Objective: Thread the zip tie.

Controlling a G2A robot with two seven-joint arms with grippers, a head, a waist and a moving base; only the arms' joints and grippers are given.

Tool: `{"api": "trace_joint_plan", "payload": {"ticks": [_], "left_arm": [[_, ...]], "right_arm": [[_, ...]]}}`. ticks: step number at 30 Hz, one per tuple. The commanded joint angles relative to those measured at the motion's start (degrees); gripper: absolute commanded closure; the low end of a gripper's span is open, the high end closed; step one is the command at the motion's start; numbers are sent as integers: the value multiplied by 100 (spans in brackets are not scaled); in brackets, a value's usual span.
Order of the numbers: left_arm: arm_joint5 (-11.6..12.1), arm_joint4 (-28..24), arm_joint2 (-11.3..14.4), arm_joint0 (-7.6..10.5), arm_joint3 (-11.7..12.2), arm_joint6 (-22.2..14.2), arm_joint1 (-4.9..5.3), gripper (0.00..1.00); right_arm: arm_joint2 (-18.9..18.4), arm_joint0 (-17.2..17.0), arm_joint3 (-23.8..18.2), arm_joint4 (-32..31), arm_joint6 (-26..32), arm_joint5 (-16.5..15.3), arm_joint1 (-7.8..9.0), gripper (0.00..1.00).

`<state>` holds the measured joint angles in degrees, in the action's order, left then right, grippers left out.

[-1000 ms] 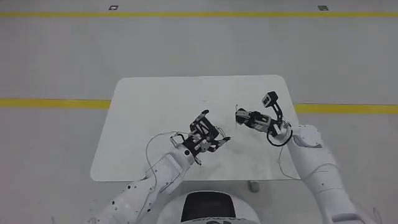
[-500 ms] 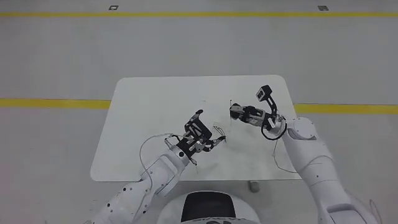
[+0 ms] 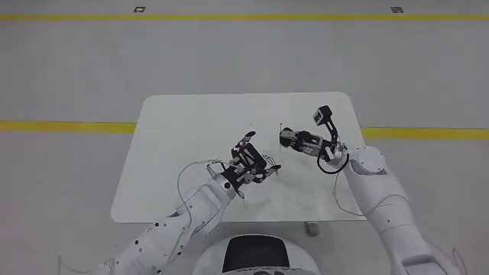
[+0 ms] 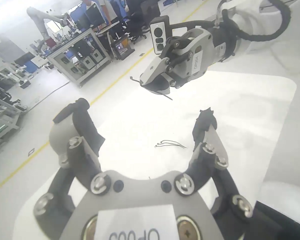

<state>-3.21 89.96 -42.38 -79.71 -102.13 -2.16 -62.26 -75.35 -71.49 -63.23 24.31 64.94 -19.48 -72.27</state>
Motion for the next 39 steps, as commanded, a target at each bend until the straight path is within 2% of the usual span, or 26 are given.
{"api": "trace_joint_plan", "payload": {"ticks": [1,4,5,6,7,8,10,11,14,21,22,24,26,28,33,34,39], "left_arm": [[-335,0,372,312,88,-38,111,0],[-700,0,879,634,154,-91,247,0],[-770,0,978,649,123,-100,267,0],[-812,-29,1030,586,64,-98,270,0],[-699,-544,1019,455,-28,-79,254,0],[-480,-1021,960,420,-33,-42,246,0],[32,-2022,826,368,48,140,232,0],[307,-2599,729,344,162,268,222,0],[764,-3338,599,338,356,531,197,0],[768,-3324,594,343,372,546,196,0],[804,-3518,580,310,350,585,185,0],[929,-4388,470,229,393,563,158,0],[1227,-5310,356,197,456,504,130,0],[1632,-6105,290,228,601,271,108,0],[2144,-7709,258,282,959,-280,34,0],[2221,-7792,253,349,1009,-392,24,0],[2221,-7792,253,349,1009,-392,24,0]], "right_arm": [[-36,-52,-27,44,-15,0,12,100],[-137,-139,-91,128,-35,0,31,100],[-172,-168,-122,147,-26,0,37,100],[-213,-195,-159,164,-20,0,43,100],[-275,-234,-214,180,-13,0,51,100],[-319,-265,-252,193,3,0,55,100],[-409,-316,-324,211,47,0,63,100],[-461,-345,-369,193,71,0,67,100],[-562,-413,-430,164,107,0,65,100],[-586,-422,-413,139,83,0,64,100],[-586,-422,-413,139,83,0,64,100],[-586,-458,-541,19,-119,0,66,100],[-605,-536,-673,-98,-263,0,72,100],[-641,-608,-799,-206,-328,0,76,100],[-721,-751,-1063,-414,-446,0,60,100],[-731,-768,-1080,-438,-433,0,55,100],[-772,-782,-1111,-531,-517,0,51,100]]}}
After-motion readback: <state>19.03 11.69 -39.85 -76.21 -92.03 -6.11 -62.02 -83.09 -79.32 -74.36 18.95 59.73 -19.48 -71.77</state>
